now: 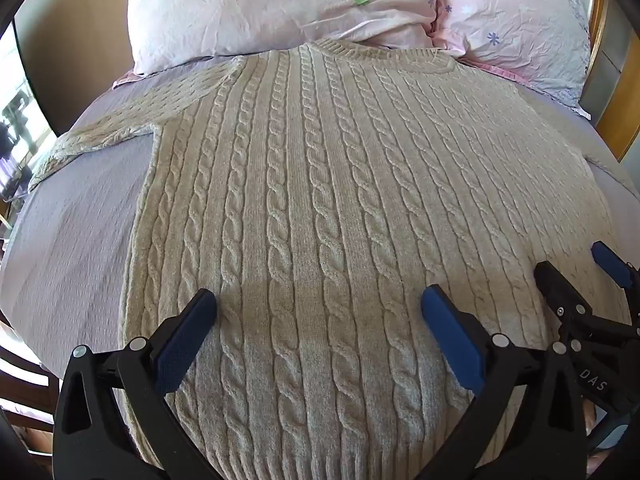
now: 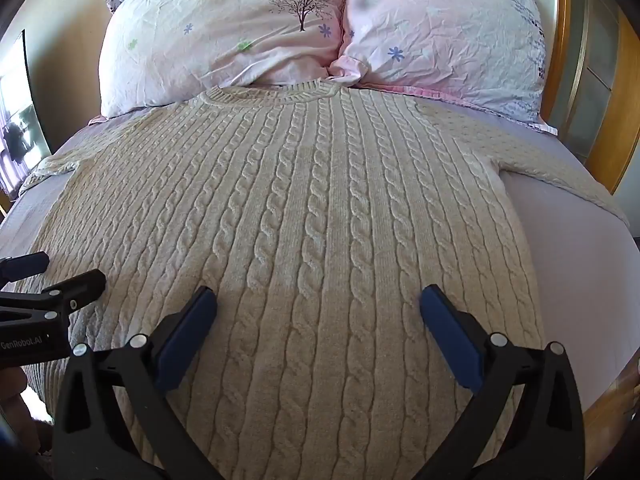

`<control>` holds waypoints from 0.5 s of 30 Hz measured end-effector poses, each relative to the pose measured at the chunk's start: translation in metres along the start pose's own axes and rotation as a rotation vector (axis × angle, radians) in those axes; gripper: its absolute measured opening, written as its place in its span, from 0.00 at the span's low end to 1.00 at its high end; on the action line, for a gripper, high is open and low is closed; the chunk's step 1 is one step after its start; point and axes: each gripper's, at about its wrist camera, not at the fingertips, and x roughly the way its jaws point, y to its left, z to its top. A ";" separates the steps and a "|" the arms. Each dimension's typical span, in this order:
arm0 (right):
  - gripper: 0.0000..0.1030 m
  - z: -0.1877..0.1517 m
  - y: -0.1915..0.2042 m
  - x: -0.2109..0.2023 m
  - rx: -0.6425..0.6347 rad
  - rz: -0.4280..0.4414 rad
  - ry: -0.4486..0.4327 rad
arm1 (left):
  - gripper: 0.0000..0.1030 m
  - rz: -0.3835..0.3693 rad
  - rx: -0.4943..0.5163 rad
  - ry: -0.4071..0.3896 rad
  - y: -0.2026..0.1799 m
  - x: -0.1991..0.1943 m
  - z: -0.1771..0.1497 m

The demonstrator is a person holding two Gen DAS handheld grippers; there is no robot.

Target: Fold small clothes

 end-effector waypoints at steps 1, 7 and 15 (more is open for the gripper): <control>0.98 0.000 0.000 0.000 0.000 0.001 0.000 | 0.99 0.000 0.000 -0.002 0.000 0.000 0.000; 0.98 0.000 0.000 0.000 -0.001 0.001 0.000 | 0.99 0.000 0.000 -0.005 0.000 0.000 0.000; 0.98 0.000 0.000 0.000 0.001 0.001 0.001 | 0.99 0.000 0.000 -0.006 0.000 0.000 0.000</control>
